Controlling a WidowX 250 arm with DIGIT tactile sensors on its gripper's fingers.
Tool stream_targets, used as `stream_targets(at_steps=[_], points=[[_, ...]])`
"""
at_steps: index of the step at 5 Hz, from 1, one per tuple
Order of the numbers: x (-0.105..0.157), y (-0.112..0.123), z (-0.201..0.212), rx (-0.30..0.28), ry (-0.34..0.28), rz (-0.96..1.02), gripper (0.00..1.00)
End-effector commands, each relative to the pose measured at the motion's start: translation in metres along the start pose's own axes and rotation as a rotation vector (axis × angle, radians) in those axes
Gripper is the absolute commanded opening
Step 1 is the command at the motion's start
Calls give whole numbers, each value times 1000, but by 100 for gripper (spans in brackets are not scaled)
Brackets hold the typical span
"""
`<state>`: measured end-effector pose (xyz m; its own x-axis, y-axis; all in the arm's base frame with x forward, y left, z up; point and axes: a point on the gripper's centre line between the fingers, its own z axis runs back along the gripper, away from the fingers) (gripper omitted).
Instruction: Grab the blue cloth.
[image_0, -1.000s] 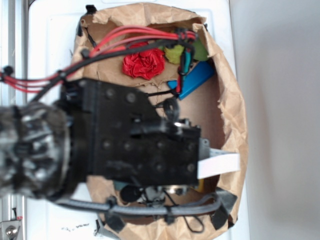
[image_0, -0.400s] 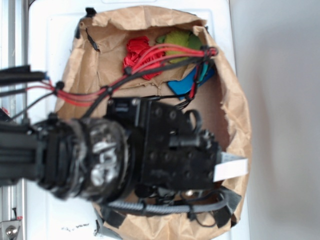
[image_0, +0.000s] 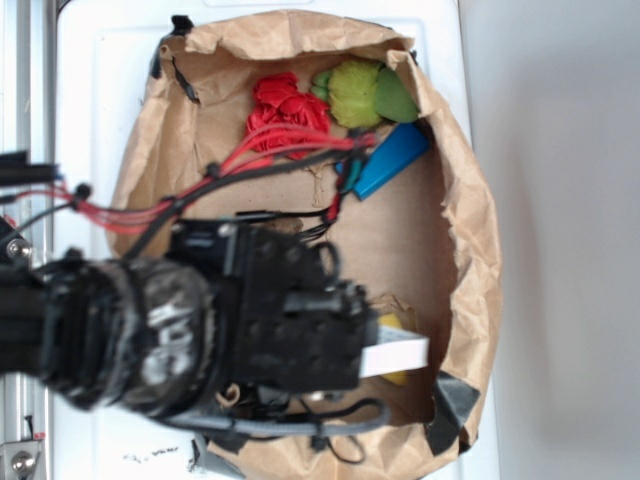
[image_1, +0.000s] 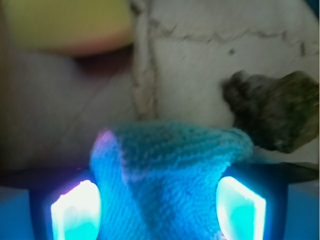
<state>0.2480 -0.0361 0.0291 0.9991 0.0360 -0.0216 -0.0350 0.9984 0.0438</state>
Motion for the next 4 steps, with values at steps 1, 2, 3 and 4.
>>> stream_targets(at_steps=[1, 2, 3, 4], points=[[9, -8, -12, 9, -144, -8, 0], [9, -7, -8, 15, -152, -9, 0], [11, -3, -1, 9, -159, 8, 0], [17, 5, 10, -6, -149, 43, 0]])
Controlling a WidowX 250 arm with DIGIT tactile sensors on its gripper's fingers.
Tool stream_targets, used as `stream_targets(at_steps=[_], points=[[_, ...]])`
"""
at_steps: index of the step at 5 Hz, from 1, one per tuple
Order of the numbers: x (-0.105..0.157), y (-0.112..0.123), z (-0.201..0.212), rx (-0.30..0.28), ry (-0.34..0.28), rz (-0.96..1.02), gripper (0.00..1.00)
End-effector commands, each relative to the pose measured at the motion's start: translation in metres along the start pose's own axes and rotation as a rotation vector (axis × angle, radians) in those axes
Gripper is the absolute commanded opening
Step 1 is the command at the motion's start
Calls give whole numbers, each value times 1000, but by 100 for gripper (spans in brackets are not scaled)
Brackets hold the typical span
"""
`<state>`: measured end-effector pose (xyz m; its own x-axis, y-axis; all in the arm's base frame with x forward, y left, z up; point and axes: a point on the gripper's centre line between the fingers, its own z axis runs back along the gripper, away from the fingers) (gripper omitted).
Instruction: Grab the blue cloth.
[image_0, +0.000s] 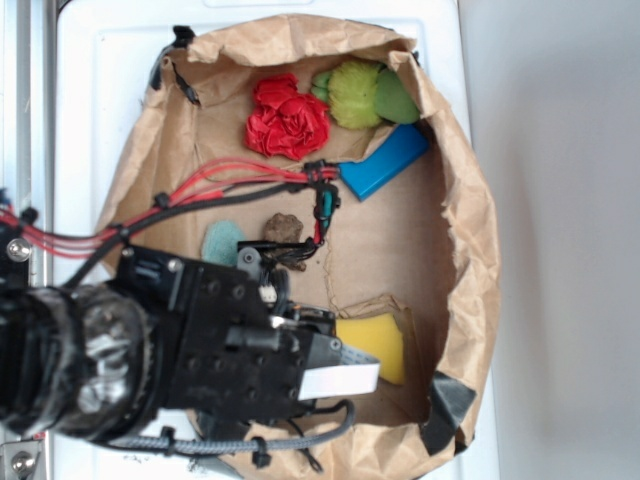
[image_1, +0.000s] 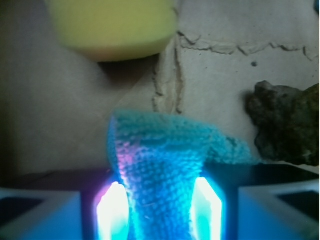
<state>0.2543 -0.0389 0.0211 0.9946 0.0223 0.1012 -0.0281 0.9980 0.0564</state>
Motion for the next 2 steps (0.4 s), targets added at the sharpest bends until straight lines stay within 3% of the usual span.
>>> stream_targets(at_steps=[1, 2], points=[[23, 20, 29, -38, -19, 105, 0], [35, 33, 47, -78, -8, 159, 0]])
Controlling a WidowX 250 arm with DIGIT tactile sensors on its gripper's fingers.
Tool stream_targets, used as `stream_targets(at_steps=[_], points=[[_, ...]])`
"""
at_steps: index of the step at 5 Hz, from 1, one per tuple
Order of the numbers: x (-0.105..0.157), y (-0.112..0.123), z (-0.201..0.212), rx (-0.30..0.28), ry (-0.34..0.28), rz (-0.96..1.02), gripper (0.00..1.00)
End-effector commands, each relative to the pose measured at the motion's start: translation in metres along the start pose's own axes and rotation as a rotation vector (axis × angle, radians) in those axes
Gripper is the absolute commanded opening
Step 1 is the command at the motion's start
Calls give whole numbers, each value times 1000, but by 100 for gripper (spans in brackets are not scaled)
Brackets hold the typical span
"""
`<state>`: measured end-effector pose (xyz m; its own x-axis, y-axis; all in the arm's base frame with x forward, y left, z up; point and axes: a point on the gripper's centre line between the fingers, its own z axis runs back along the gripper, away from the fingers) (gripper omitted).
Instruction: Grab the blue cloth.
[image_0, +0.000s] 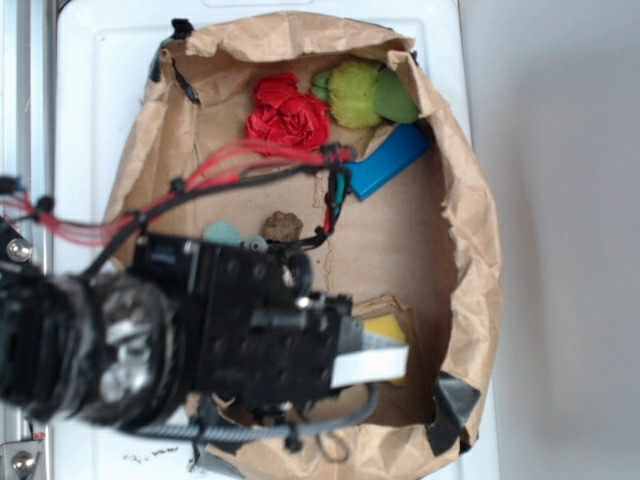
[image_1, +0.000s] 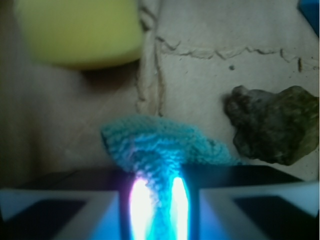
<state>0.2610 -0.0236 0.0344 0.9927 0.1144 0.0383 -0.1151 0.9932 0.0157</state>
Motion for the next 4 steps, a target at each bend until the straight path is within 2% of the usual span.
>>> stream_targets(at_steps=[1, 3, 4], points=[[31, 21, 50, -65, -78, 101, 0], [41, 38, 78, -85, -71, 158, 0], [40, 48, 102, -103, -90, 170, 0]])
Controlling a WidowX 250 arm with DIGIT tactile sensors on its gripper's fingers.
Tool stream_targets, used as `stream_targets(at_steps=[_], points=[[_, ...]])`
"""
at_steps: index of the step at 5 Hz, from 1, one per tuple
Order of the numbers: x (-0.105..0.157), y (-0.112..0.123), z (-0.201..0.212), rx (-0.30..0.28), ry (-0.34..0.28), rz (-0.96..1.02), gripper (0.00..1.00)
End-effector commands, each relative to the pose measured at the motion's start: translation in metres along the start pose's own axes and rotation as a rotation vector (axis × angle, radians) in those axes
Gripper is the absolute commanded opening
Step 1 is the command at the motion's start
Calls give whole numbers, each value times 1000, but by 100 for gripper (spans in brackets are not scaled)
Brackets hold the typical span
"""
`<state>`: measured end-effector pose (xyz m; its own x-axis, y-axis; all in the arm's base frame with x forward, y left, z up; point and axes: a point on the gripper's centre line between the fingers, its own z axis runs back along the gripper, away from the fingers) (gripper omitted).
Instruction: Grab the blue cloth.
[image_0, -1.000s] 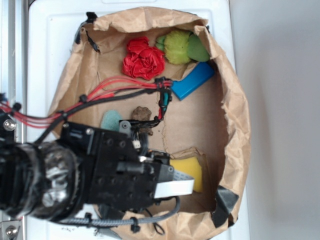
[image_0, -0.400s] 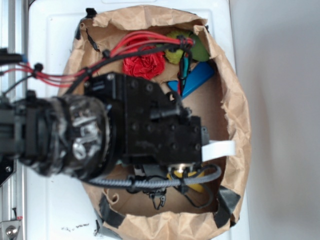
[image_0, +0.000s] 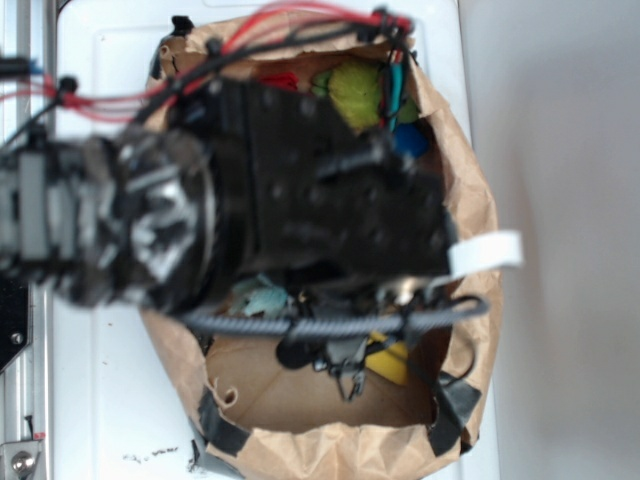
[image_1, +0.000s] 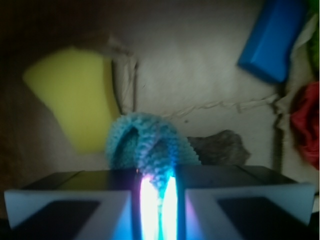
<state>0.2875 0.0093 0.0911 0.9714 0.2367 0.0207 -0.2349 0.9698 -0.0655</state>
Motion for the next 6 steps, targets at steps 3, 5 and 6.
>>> stream_targets(at_steps=[3, 5, 6], points=[[-12, 4, 102, -90, -282, -38, 0], [-7, -11, 99, -32, -300, -18, 0], [-8, -13, 93, -1, -317, -34, 0]])
